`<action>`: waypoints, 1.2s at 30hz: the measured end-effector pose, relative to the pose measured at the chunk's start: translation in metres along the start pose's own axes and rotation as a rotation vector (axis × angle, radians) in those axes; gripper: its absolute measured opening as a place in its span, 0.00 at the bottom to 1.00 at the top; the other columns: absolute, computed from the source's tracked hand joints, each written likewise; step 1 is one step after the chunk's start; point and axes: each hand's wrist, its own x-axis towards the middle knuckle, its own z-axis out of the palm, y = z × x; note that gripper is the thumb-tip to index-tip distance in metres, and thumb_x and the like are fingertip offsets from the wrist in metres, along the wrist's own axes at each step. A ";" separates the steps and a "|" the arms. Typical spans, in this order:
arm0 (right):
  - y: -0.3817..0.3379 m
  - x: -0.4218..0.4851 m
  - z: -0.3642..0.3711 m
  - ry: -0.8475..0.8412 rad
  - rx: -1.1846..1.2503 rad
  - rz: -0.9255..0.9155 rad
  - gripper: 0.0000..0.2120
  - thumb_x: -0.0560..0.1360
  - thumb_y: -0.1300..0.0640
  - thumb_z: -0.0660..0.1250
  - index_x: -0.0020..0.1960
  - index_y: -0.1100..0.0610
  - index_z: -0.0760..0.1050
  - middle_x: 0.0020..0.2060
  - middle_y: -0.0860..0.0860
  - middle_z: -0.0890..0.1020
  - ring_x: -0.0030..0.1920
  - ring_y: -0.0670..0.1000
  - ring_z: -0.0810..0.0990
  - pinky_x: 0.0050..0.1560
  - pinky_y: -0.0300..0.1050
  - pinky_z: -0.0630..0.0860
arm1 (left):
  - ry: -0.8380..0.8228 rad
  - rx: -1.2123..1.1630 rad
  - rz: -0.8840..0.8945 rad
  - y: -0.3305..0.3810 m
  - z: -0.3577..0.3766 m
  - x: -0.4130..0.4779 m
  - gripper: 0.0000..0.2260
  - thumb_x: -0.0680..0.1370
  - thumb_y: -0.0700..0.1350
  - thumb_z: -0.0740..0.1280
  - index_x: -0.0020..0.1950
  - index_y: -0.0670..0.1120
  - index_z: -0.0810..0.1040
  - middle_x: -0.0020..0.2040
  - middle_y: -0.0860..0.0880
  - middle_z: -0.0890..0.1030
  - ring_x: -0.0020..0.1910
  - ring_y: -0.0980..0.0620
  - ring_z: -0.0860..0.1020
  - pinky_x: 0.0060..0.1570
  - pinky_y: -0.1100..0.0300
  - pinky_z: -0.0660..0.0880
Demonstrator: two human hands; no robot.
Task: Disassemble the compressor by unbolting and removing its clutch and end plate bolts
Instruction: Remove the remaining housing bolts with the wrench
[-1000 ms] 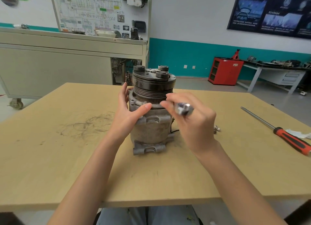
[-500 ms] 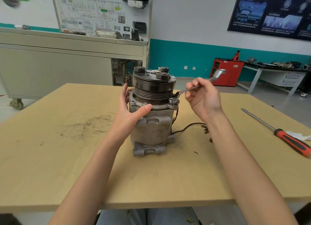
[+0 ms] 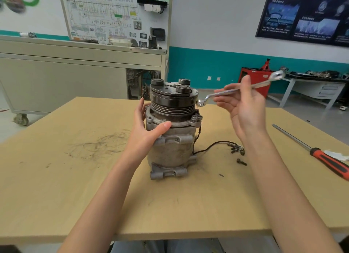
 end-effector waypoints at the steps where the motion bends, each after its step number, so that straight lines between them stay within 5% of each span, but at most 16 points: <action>1: -0.005 -0.009 0.001 0.027 -0.111 -0.115 0.18 0.82 0.50 0.56 0.41 0.60 0.76 0.35 0.55 0.85 0.33 0.53 0.84 0.32 0.39 0.80 | 0.002 0.000 0.000 0.000 0.000 0.000 0.51 0.59 0.65 0.71 0.77 0.59 0.51 0.59 0.75 0.63 0.55 0.82 0.64 0.58 0.71 0.65; 6: -0.008 -0.045 0.020 -0.071 -0.607 -0.686 0.15 0.78 0.52 0.62 0.41 0.62 0.79 0.32 0.54 0.83 0.31 0.53 0.83 0.33 0.51 0.80 | 0.008 -0.010 0.009 -0.002 0.001 0.001 0.49 0.63 0.61 0.73 0.78 0.57 0.51 0.60 0.73 0.63 0.53 0.83 0.65 0.54 0.76 0.67; 9: 0.001 -0.057 0.029 -0.130 -0.837 -1.003 0.21 0.79 0.51 0.60 0.40 0.68 0.80 0.30 0.58 0.82 0.28 0.55 0.81 0.30 0.44 0.76 | 0.010 -0.012 0.022 -0.001 0.002 -0.001 0.51 0.60 0.64 0.71 0.78 0.57 0.51 0.60 0.73 0.63 0.53 0.84 0.65 0.52 0.79 0.67; 12: 0.008 -0.065 0.033 -0.112 -1.032 -1.163 0.17 0.76 0.55 0.65 0.37 0.67 0.79 0.30 0.58 0.81 0.26 0.57 0.79 0.23 0.46 0.75 | 0.012 -0.005 0.029 -0.002 0.001 0.000 0.49 0.62 0.62 0.73 0.78 0.56 0.52 0.61 0.73 0.63 0.54 0.84 0.65 0.54 0.77 0.66; 21: 0.014 -0.078 0.023 -0.024 -0.902 -0.972 0.23 0.80 0.51 0.57 0.40 0.69 0.79 0.33 0.60 0.81 0.31 0.55 0.81 0.26 0.48 0.77 | 0.007 -0.013 0.026 -0.001 0.001 0.000 0.51 0.60 0.64 0.71 0.78 0.56 0.51 0.60 0.73 0.63 0.53 0.85 0.65 0.49 0.81 0.66; 26: 0.014 -0.079 0.002 -0.139 -0.976 -1.074 0.22 0.81 0.54 0.58 0.39 0.69 0.80 0.36 0.60 0.82 0.37 0.57 0.84 0.28 0.47 0.79 | 0.014 -0.015 0.021 -0.003 0.001 0.001 0.51 0.60 0.64 0.71 0.78 0.57 0.51 0.60 0.74 0.63 0.54 0.83 0.66 0.53 0.77 0.67; 30: 0.009 -0.075 -0.003 -0.248 -0.912 -1.016 0.20 0.79 0.54 0.60 0.45 0.69 0.80 0.43 0.62 0.83 0.45 0.55 0.84 0.44 0.47 0.81 | 0.017 -0.009 0.021 -0.003 0.001 0.001 0.51 0.60 0.64 0.71 0.78 0.57 0.51 0.60 0.74 0.63 0.54 0.83 0.66 0.53 0.78 0.67; 36: 0.003 -0.075 0.005 -0.318 -0.879 -0.908 0.18 0.77 0.54 0.61 0.45 0.68 0.80 0.42 0.61 0.83 0.44 0.57 0.83 0.45 0.48 0.79 | 0.013 -0.001 0.029 -0.002 0.002 0.000 0.51 0.60 0.64 0.71 0.78 0.56 0.51 0.61 0.73 0.63 0.54 0.83 0.66 0.52 0.78 0.68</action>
